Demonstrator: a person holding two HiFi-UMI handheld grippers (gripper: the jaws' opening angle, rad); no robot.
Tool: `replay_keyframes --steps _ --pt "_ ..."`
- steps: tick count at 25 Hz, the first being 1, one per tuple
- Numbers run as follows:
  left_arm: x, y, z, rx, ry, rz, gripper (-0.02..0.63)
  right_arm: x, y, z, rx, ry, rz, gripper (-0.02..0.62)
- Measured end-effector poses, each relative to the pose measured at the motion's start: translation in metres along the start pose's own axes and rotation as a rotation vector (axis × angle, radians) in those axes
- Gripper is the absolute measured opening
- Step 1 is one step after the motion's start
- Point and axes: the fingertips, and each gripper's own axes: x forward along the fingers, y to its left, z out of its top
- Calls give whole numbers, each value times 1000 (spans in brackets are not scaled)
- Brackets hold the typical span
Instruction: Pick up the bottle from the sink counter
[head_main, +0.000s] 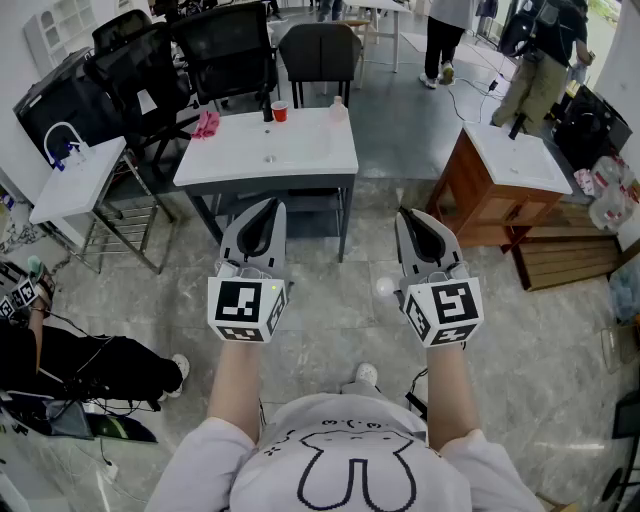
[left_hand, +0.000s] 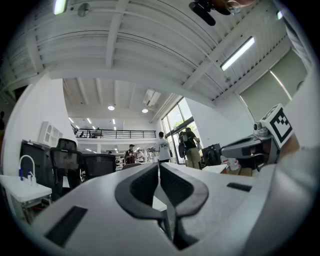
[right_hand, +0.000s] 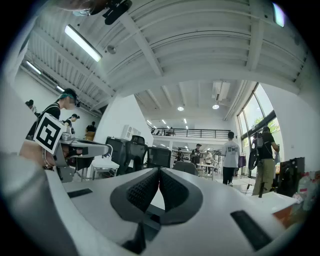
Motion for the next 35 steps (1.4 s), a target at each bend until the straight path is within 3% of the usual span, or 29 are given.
replay_keyframes --steps 10,16,23,35 --pt "-27 29 -4 4 -7 7 11 -1 28 4 -3 -2 -25 29" --pt "-9 44 -10 -2 -8 16 11 22 22 7 6 -38 -31 28" --pt "43 55 -34 -3 12 22 11 71 -8 -22 34 -18 -13 28" --pt "188 77 -56 6 30 50 11 190 -103 -45 62 -54 28 29"
